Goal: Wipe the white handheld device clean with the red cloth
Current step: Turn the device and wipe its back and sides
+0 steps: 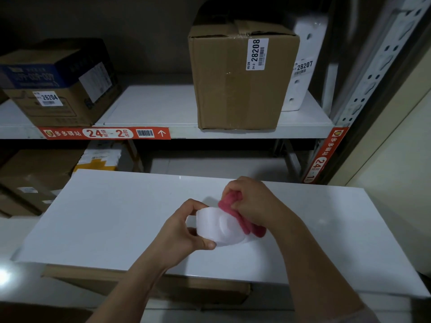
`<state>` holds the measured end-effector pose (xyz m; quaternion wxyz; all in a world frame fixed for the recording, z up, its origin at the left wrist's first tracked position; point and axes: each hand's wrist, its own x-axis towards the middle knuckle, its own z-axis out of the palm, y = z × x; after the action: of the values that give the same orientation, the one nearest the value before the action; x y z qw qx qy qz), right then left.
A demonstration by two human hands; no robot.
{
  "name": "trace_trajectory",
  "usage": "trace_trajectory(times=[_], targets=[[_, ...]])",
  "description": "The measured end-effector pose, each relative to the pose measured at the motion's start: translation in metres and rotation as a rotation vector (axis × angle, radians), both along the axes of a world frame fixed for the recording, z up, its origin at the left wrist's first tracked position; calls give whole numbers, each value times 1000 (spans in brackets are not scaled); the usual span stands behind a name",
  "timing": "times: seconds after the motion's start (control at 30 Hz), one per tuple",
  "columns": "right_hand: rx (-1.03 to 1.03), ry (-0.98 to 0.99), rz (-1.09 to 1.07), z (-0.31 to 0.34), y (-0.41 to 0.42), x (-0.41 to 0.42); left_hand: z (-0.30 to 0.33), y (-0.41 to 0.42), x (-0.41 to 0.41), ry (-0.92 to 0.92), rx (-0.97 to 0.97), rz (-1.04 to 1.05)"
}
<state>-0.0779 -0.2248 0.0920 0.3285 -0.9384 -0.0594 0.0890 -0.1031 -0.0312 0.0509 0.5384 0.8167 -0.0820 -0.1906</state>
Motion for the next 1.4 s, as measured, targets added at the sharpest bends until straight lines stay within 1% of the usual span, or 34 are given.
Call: trace_trajectory(times=[0.1,0.2,0.33,0.4,0.47,0.57,0.63,0.7,0.77,0.83,0.9,1.0,1.13,1.2,1.27,1.33,1.4], targets=[[15,58,-98,-11,-12,-1,1,5,1,-41,37,-58],[51,93,-183,-18,-17,-2,0,10,3,-118,105,-53],[183,121,-272,-22,-16,-5,-4,18,7,-216,203,-12],[257,143,-290,-23,-14,-8,-4,21,8,-205,202,-10],[283,138,-285,-24,-13,-9,-3,21,8,-141,158,-30],[278,128,-261,-26,-12,-9,-1,17,6,-114,95,43],[259,87,-239,-26,-10,-10,-2,15,8,-150,122,129],[260,39,-233,-26,-8,-11,-5,12,9,-151,160,164],[268,13,-232,-28,-8,-12,-10,9,8,-156,216,146],[231,14,-218,-30,-9,-12,-11,7,7,-163,305,114],[186,27,-205,-31,-13,-11,-11,7,7,-170,346,87],[114,56,-226,-33,-23,-13,-13,10,9,-161,314,81],[123,71,-165,-29,-23,-18,-16,13,12,-100,284,112],[107,43,-109,-24,-17,-18,-16,14,13,-94,282,115],[154,19,-92,-26,-12,-17,-16,14,14,-94,283,113],[171,-24,-139,-32,-10,-11,-15,15,13,-111,284,98],[93,-134,-173,-41,-7,-2,-13,15,13,-139,309,60]])
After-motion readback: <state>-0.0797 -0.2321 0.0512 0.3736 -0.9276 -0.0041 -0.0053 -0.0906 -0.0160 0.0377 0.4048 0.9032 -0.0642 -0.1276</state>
